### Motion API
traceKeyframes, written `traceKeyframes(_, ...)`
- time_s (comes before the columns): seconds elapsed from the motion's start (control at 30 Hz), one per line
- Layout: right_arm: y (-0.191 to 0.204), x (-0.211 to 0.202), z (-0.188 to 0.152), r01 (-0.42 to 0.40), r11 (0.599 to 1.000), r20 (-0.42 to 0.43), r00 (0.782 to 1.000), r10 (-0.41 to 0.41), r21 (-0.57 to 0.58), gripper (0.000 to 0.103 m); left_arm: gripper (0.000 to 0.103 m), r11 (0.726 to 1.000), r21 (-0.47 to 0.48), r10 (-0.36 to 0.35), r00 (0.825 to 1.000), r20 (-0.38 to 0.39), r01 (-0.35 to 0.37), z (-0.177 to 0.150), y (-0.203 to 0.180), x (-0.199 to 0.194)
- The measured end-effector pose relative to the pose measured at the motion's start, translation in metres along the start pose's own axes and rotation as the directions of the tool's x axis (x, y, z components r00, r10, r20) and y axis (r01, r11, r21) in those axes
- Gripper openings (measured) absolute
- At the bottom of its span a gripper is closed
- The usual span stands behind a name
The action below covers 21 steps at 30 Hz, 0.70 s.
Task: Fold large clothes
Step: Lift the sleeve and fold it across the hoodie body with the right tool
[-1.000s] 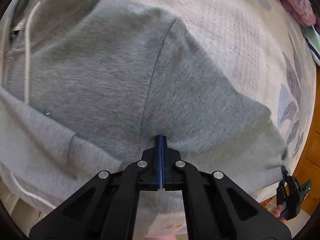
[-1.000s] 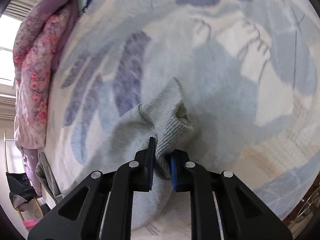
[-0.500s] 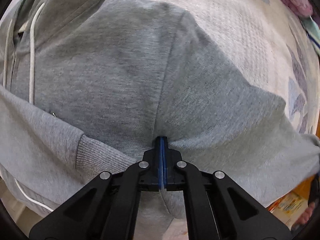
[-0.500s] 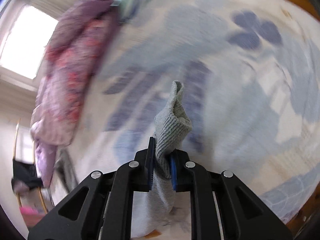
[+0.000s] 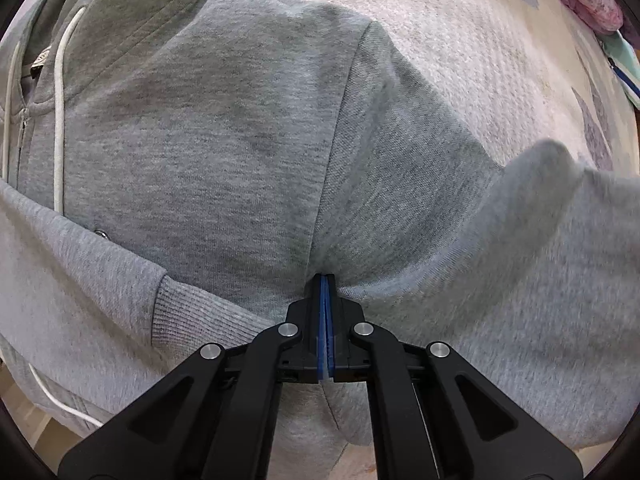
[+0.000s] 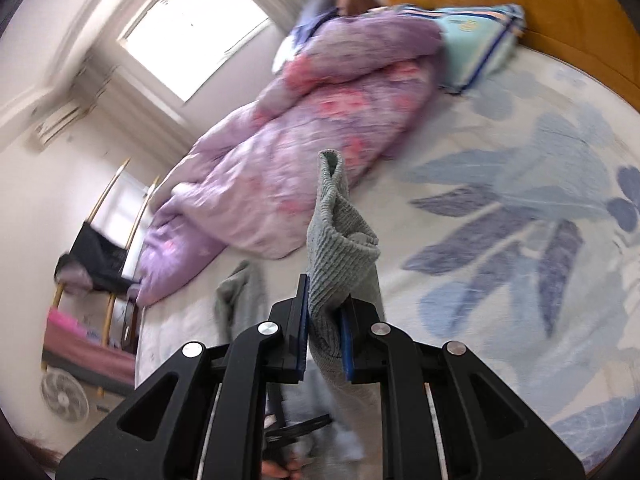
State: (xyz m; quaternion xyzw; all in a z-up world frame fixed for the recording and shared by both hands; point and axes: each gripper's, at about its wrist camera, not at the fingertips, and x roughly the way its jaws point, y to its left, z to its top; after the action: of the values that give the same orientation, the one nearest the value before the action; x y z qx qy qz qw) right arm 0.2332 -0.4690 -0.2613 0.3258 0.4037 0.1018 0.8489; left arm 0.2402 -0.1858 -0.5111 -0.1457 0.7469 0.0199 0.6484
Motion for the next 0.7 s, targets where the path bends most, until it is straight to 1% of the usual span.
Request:
traceKeyframes(0.07,0.023,0.007,-0.006,-0.011,1.000,-0.019,1.000,0.011,-0.022,0.012,0.004,0.998,-0.034,-0.046,0.999,-0.016,0.045,0.002,0.010,0.000)
traceKeyframes(0.1,0.034,0.013,-0.010,-0.017,0.999,-0.032,0.999,0.016,-0.030,0.012,0.003,0.998,-0.036,-0.053,0.998,-0.035,0.052,0.004,0.013,-0.001)
traceKeyframes(0.17,0.052,0.019,-0.017,-0.027,0.999,-0.055,0.998,0.025,-0.028,0.012,0.003,0.998,-0.046,-0.055,0.994,-0.095,0.051,0.009,0.016,-0.013)
traceKeyframes(0.2,0.061,0.020,-0.023,-0.033,0.999,-0.062,0.998,0.031,-0.032,0.012,0.002,0.999,-0.039,-0.024,0.995,-0.094,0.020,0.011,0.018,-0.033)
traceKeyframes(0.23,0.077,0.025,-0.029,-0.038,0.998,-0.070,0.997,0.034,-0.050,0.012,0.002,1.000,-0.001,-0.006,0.999,-0.049,0.005,0.011,0.019,-0.060)
traceKeyframes(0.27,0.087,0.028,-0.034,-0.036,0.997,-0.075,0.997,0.031,-0.065,0.012,0.002,0.999,0.045,-0.002,1.000,0.002,0.002,0.010,0.021,-0.090)
traceKeyframes(0.33,0.111,0.038,-0.047,-0.045,0.995,-0.101,0.994,0.036,-0.087,0.012,0.003,0.996,0.085,0.000,0.998,0.068,-0.006,0.007,0.033,-0.142)
traceKeyframes(0.37,0.121,0.042,-0.053,-0.051,0.995,-0.112,0.993,0.041,-0.090,0.012,0.003,0.995,0.099,-0.010,0.996,0.084,0.002,0.005,0.040,-0.161)
traceKeyframes(0.4,0.132,0.050,-0.061,-0.063,0.993,-0.133,0.990,0.050,-0.098,0.012,0.003,0.994,0.110,-0.010,0.993,0.115,-0.003,0.001,0.052,-0.190)
traceKeyframes(0.47,0.150,0.063,-0.076,-0.062,0.991,-0.156,0.987,0.043,-0.120,0.012,0.003,0.992,0.111,0.038,0.984,0.173,-0.058,-0.008,0.080,-0.233)
traceKeyframes(0.5,0.156,0.067,-0.083,-0.061,0.990,-0.165,0.985,0.040,-0.125,0.012,0.003,0.992,0.102,0.048,0.981,0.188,-0.068,-0.007,0.089,-0.245)
traceKeyframes(0.57,0.174,0.084,-0.100,-0.072,0.989,-0.195,0.980,0.046,-0.128,0.012,0.003,0.995,0.064,0.059,0.978,0.200,-0.074,-0.014,0.122,-0.270)
traceKeyframes(0.7,0.206,0.113,-0.133,-0.073,0.987,-0.235,0.971,0.037,-0.144,0.012,0.003,0.992,-0.005,0.121,0.971,0.207,-0.123,-0.022,0.173,-0.295)
